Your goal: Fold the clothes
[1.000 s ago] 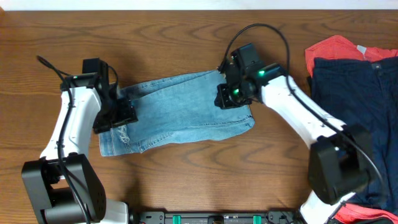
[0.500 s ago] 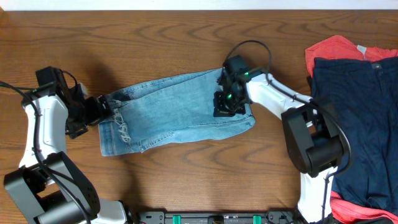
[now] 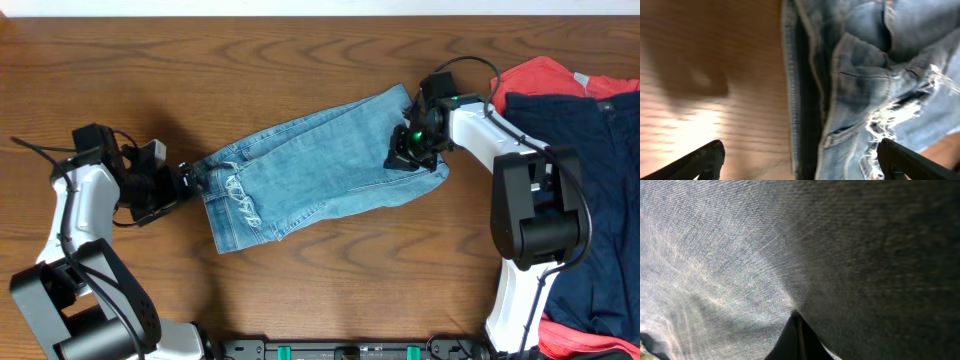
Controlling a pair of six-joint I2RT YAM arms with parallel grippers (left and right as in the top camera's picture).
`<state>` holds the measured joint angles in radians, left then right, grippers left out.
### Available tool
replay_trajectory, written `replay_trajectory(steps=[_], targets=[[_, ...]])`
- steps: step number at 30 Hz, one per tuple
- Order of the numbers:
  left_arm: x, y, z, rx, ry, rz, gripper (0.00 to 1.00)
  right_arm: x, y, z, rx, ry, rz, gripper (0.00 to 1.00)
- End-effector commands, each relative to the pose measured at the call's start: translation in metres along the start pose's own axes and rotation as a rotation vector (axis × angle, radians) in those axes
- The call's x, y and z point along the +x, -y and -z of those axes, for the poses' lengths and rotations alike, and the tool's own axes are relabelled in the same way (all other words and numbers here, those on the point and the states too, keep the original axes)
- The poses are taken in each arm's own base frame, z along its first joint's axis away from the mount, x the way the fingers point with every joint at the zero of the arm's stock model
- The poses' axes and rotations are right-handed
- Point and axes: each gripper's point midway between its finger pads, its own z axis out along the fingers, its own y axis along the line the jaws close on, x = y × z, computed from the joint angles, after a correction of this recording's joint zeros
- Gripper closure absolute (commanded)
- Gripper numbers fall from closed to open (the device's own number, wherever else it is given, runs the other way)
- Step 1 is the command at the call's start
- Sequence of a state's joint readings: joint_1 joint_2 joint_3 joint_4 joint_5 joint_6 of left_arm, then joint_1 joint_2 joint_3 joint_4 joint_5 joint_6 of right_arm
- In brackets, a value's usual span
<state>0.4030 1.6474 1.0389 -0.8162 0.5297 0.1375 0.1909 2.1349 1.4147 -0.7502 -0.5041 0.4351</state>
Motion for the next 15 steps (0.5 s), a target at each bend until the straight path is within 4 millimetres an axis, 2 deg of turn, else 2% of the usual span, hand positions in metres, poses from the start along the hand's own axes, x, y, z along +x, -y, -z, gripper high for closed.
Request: replay_trajectory(steps=[1, 4, 9, 13, 15], targets=[[0.014, 0.016, -0.015, 0.084, -0.037, -0.055, 0.02, 0.006, 0.066, -0.029, 0.255, -0.021, -0.011, 0.99], [0.026, 0.020, -0.034, 0.100, -0.064, -0.077, 0.02, 0.007, 0.065, -0.030, 0.261, -0.021, -0.005, 0.99], [0.048, 0.015, -0.065, 0.102, -0.138, -0.043, 0.02, 0.009, 0.066, -0.030, 0.265, -0.030, -0.010, 0.99], [0.049, 0.012, -0.078, 0.102, -0.147, -0.042, 0.00, 0.009, 0.066, -0.030, 0.265, -0.031, -0.011, 0.99], [0.046, 0.013, -0.085, 0.102, -0.141, -0.044, 0.05, 0.009, 0.066, -0.030, 0.265, -0.030, -0.010, 0.99]])
